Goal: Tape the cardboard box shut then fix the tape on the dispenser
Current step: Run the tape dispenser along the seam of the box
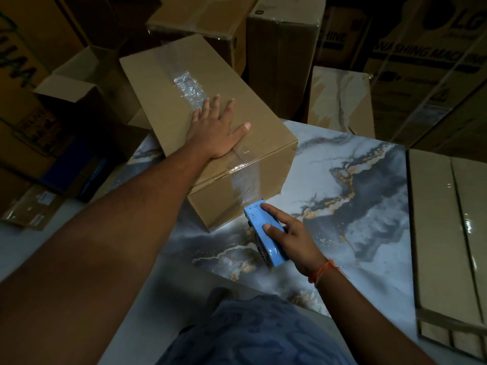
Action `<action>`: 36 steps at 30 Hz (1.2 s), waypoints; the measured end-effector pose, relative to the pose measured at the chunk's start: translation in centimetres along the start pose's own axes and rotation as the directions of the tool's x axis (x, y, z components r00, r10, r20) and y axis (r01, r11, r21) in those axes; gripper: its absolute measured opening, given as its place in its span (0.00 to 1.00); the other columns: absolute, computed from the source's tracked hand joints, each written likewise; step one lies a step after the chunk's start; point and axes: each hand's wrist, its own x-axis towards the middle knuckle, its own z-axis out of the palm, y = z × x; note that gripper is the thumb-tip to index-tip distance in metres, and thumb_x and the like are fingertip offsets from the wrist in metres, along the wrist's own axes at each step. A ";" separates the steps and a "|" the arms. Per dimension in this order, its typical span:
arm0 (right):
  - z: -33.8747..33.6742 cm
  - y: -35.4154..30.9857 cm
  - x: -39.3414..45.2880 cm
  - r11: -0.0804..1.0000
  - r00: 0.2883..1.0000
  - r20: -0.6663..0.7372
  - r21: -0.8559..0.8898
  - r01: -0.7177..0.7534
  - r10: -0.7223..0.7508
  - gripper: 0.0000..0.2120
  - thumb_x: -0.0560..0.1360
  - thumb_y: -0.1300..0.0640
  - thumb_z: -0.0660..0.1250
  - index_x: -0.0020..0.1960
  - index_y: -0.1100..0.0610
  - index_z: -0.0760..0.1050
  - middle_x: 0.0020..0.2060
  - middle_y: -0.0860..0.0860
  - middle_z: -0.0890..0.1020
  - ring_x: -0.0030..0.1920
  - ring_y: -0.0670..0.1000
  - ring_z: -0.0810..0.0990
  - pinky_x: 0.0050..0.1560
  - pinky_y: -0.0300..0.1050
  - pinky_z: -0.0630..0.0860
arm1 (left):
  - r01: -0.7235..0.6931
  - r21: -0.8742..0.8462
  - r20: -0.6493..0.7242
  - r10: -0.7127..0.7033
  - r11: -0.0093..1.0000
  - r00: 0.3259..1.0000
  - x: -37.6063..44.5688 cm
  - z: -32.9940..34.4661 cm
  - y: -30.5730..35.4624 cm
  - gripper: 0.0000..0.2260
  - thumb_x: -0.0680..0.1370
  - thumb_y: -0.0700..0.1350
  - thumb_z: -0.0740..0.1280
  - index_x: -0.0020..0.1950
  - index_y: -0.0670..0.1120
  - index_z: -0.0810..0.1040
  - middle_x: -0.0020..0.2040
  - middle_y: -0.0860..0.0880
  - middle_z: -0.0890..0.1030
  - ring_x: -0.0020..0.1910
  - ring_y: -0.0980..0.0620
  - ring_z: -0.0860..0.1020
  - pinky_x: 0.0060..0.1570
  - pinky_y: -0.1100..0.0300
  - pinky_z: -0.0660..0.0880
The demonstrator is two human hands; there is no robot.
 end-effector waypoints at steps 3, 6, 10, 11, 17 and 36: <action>-0.1 0.0 0.1 1.000 1.000 0.007 0.013 0.004 -0.004 0.22 0.80 0.59 0.68 0.72 0.47 0.74 0.69 0.52 0.78 0.61 0.57 0.82 0.62 0.58 0.80 | -0.002 -0.002 -0.011 0.002 1.000 1.000 0.1 0.2 -0.1 0.41 0.77 0.74 0.43 0.84 0.54 0.45 0.85 0.42 0.46 0.84 0.40 0.46 0.79 0.40 0.46; 0.0 -0.2 0.0 1.000 1.000 0.003 0.014 0.002 -0.002 0.22 0.80 0.60 0.68 0.73 0.48 0.74 0.69 0.52 0.78 0.61 0.58 0.82 0.62 0.60 0.80 | -0.004 -0.005 -0.014 0.004 1.000 1.000 0.1 0.1 -0.2 0.41 0.76 0.75 0.43 0.84 0.54 0.46 0.85 0.42 0.46 0.84 0.40 0.45 0.79 0.40 0.46; 0.1 -0.6 -0.1 1.000 1.000 -0.007 0.017 -0.001 0.001 0.22 0.80 0.60 0.67 0.73 0.49 0.74 0.69 0.53 0.78 0.61 0.59 0.82 0.62 0.60 0.80 | -0.003 -0.002 -0.009 0.003 1.000 1.000 0.1 0.0 -0.1 0.41 0.76 0.75 0.43 0.84 0.54 0.45 0.85 0.43 0.46 0.84 0.40 0.45 0.80 0.40 0.46; 0.2 -0.7 -0.3 1.000 1.000 -0.009 0.012 0.007 -0.007 0.22 0.80 0.60 0.67 0.73 0.49 0.74 0.69 0.53 0.78 0.61 0.58 0.82 0.62 0.60 0.80 | -0.004 0.000 -0.006 0.004 1.000 1.000 0.1 0.0 -0.1 0.41 0.77 0.75 0.43 0.84 0.54 0.45 0.85 0.43 0.46 0.84 0.40 0.45 0.80 0.40 0.46; 0.2 0.5 -2.4 0.990 0.994 -0.007 -0.086 0.111 -0.112 0.22 0.82 0.60 0.66 0.74 0.48 0.71 0.69 0.38 0.74 0.63 0.35 0.78 0.57 0.31 0.76 | -0.004 -0.004 0.001 0.004 1.000 1.000 0.0 0.0 0.0 0.40 0.78 0.74 0.45 0.84 0.54 0.44 0.85 0.43 0.45 0.84 0.40 0.44 0.80 0.40 0.45; 0.4 6.5 -3.8 0.978 0.973 -0.233 -0.204 -0.052 0.003 0.13 0.80 0.55 0.68 0.64 0.50 0.79 0.62 0.50 0.82 0.56 0.47 0.83 0.56 0.47 0.82 | 0.003 -0.014 -0.010 -0.004 1.000 1.000 -0.4 -0.3 0.3 0.39 0.78 0.73 0.47 0.84 0.53 0.46 0.85 0.42 0.46 0.84 0.40 0.45 0.79 0.40 0.45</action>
